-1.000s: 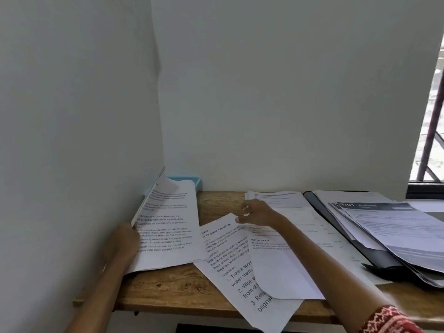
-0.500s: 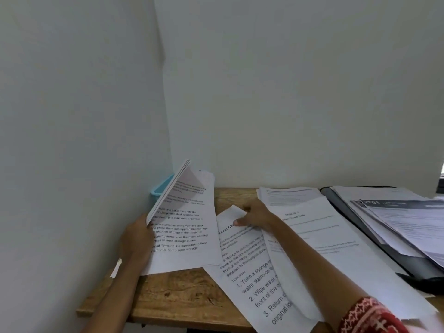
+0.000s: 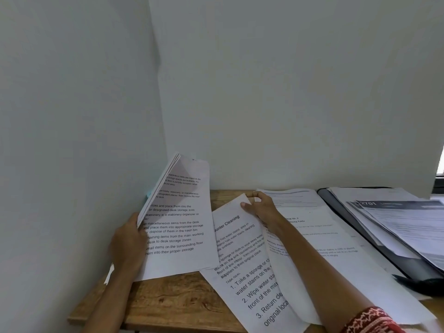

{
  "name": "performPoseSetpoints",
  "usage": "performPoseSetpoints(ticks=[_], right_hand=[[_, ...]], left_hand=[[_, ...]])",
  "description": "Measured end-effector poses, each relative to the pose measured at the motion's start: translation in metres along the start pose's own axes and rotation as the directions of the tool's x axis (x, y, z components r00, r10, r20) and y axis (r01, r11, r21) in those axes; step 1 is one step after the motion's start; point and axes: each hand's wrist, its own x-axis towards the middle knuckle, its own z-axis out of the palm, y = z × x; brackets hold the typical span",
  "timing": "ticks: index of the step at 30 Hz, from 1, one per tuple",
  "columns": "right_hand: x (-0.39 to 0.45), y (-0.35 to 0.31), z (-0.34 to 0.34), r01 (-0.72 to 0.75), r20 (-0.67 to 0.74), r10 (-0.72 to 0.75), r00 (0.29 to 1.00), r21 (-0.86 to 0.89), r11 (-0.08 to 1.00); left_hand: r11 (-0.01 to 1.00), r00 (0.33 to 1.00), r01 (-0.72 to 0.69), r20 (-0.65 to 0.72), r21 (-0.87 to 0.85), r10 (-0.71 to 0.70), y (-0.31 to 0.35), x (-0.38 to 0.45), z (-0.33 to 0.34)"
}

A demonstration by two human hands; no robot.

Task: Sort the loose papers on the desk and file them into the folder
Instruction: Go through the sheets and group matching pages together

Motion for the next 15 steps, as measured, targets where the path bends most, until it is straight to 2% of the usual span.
performPoseSetpoints(ticks=[12, 15], right_hand=[[-0.0020, -0.0036, -0.0005, 0.002, -0.017, -0.002, 1.000, 0.042, 0.999], [-0.0002, -0.0035, 0.0015, 0.039, -0.074, -0.039, 0.996, 0.002, 0.999]], left_hand=[[1.000, 1.000, 0.008, 0.002, 0.008, -0.008, -0.0014, 0.0009, 0.0015], [1.000, 1.000, 0.017, -0.008, -0.006, -0.017, -0.0023, 0.0007, 0.0022]])
